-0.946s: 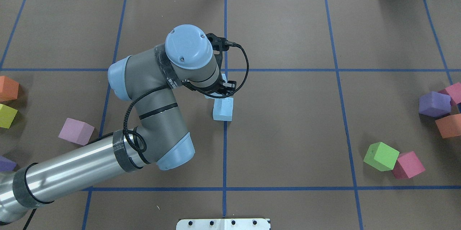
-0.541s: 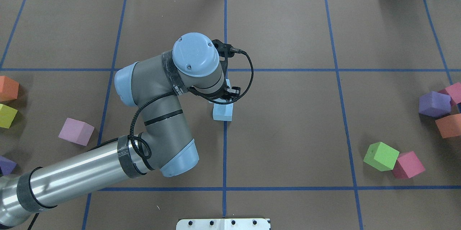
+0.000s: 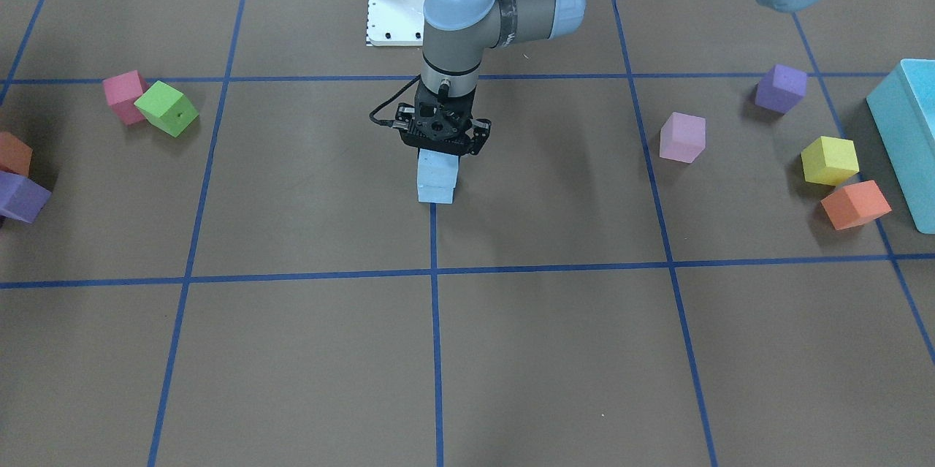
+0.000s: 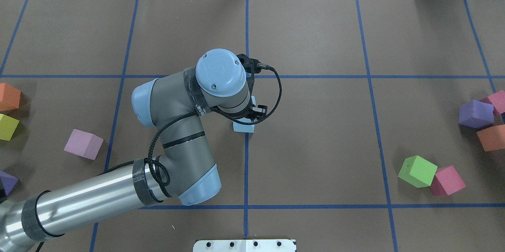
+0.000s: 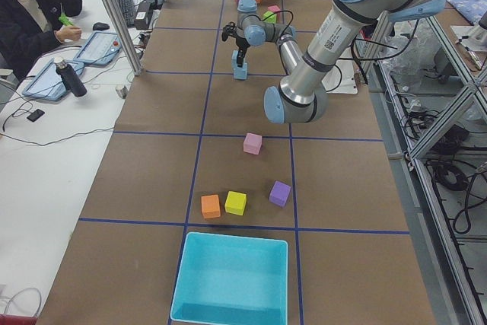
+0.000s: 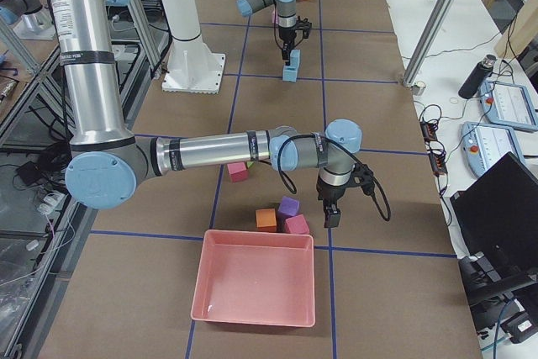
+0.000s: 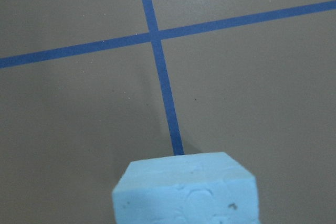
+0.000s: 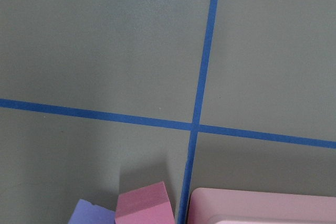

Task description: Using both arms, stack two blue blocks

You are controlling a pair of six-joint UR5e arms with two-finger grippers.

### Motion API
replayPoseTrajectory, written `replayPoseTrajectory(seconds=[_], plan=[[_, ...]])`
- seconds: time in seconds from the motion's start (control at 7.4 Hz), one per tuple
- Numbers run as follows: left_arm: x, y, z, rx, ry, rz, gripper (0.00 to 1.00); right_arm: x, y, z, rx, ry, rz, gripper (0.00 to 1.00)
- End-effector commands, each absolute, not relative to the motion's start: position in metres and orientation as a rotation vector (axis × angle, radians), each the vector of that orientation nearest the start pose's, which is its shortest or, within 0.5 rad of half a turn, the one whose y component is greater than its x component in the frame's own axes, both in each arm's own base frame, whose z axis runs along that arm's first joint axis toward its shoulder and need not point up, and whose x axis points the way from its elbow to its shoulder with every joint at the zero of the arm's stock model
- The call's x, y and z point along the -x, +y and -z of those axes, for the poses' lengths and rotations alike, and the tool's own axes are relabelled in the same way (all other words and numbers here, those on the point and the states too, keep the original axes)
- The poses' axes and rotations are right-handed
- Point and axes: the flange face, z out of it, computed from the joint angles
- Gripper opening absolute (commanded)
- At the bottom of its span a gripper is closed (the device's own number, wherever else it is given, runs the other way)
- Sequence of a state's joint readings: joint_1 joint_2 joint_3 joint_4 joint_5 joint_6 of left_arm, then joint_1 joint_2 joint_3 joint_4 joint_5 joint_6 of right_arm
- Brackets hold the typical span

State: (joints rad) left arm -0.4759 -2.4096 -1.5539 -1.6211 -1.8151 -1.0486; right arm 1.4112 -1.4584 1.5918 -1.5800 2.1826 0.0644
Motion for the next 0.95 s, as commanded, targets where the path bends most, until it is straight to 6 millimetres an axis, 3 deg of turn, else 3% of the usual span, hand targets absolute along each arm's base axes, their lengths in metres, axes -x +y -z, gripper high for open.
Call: replayPoseTrajectory(seconds=[0.0,0.14,0.27,0.54,0.68,0.81], plan=[[-0.596,-0.422,-0.148,-0.221,0.861,-0.153,0.63,0.012,-0.55,-0.602,-0.05,-0.623,0.13,1.0],[-0.596,-0.422,-0.148,-0.221,0.861,-0.153,0.75,0.012,-0.551,-0.601,-0.051,-0.623,0.129,1.0],[-0.596,-0.422,-0.149,-0.22,0.86,-0.153,0.94,0.012,-0.55,-0.602,-0.05,-0.623,0.13,1.0],[-0.595,-0.421,-0.146,-0.22,0.868,-0.145,0.98,0.012,-0.55,-0.602,-0.049,-0.623,0.128,1.0],[-0.582,-0.416,-0.129,-0.232,0.904,-0.149,0.98,0.012,-0.55,-0.602,-0.049,-0.624,0.128,1.0],[-0.547,-0.411,-0.105,-0.237,0.908,-0.142,0.98,0.012,-0.551,-0.601,-0.05,-0.624,0.129,1.0]])
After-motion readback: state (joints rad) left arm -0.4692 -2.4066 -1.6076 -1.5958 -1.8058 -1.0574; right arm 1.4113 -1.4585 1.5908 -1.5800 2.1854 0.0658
